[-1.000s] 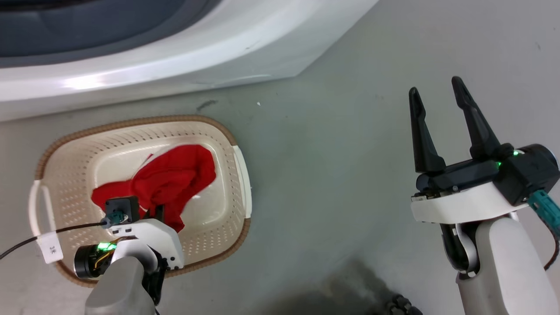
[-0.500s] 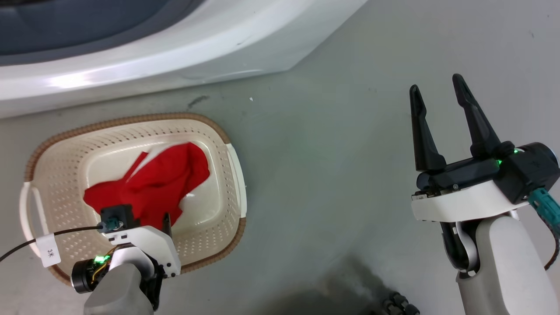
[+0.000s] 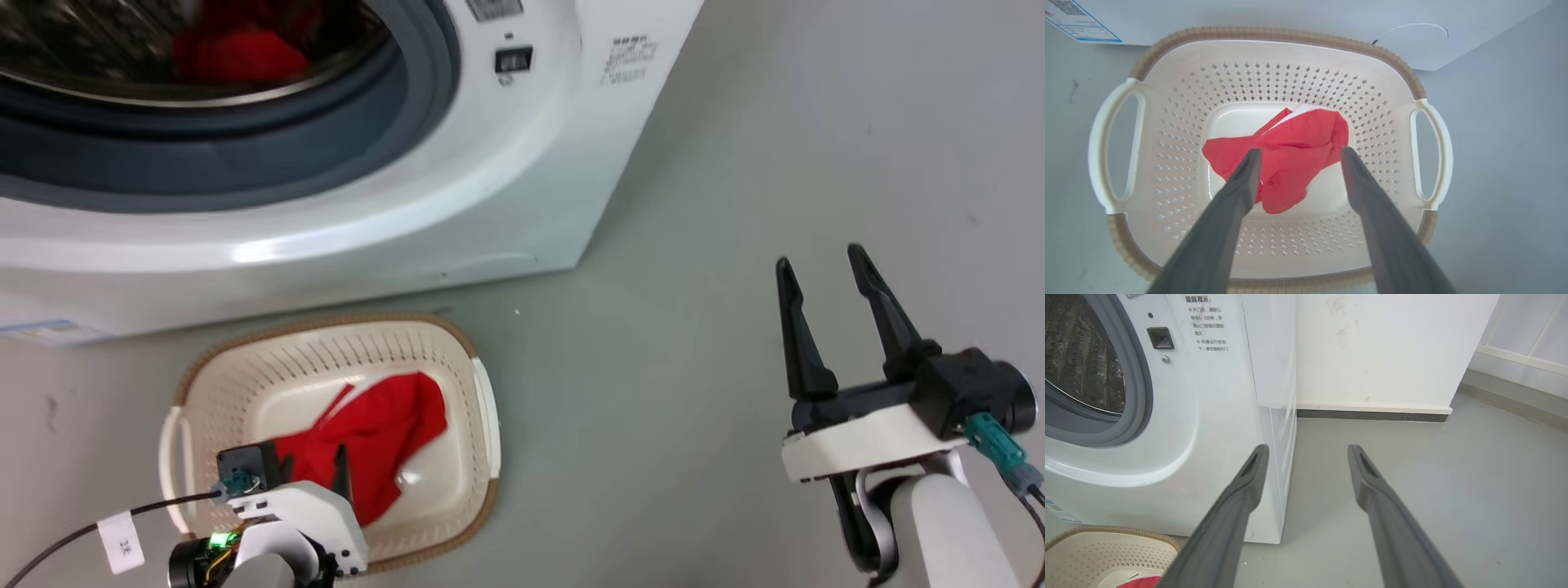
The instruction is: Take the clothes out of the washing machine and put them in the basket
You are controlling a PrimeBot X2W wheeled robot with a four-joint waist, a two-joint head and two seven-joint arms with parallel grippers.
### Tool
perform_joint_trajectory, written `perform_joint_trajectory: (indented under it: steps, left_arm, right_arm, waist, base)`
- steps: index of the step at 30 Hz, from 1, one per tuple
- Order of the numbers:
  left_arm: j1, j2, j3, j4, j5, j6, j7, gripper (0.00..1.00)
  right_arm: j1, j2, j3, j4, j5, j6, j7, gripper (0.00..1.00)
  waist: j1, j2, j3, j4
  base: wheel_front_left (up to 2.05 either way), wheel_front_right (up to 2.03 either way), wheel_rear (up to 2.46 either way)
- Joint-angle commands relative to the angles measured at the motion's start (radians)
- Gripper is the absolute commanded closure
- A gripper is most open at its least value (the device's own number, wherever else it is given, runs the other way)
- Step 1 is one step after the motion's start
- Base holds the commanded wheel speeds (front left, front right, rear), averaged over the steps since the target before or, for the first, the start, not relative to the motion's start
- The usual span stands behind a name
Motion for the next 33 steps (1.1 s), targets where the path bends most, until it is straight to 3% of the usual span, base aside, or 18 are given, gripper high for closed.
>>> perform_joint_trajectory:
  steps: [1,12,22,27,33]
  left_arm:
    - [0.025,-0.004,0.008,-0.037,0.013,0.009,-0.003,0.0]
    - [0.2,-0.042,0.082,-0.384,0.095,0.041,-0.003,0.0]
    - [0.238,-0.052,0.128,-0.691,0.173,0.05,-0.003,0.0]
    - [0.155,-0.026,0.126,-0.721,0.202,0.037,-0.003,0.0]
    - [0.018,0.026,0.112,-0.654,0.223,0.017,0.024,0.0]
  right_arm:
    - [0.022,0.001,-0.01,0.006,-0.009,-0.001,-0.003,0.0]
    - [0.092,0.001,-0.032,0.004,-0.022,-0.001,0.013,0.0]
    - [0.12,0.001,-0.022,-0.019,-0.019,-0.001,0.033,0.0]
    - [0.109,0.001,-0.007,-0.023,-0.01,-0.001,0.037,0.0]
    - [0.084,0.001,0.008,-0.025,0.001,-0.001,0.031,0.0]
  waist:
    - [0.0,0.0,-0.099,0.042]
    - [0.0,0.0,-0.238,0.101]
    - [0.0,0.0,-0.271,0.11]
    - [0.0,0.0,-0.256,0.092]
    - [0.0,0.0,-0.222,0.05]
  base:
    - [0.0,0.0,0.0]
    - [0.0,0.0,0.0]
    - [0.0,0.0,0.0]
    - [0.0,0.0,0.0]
    - [0.0,0.0,0.0]
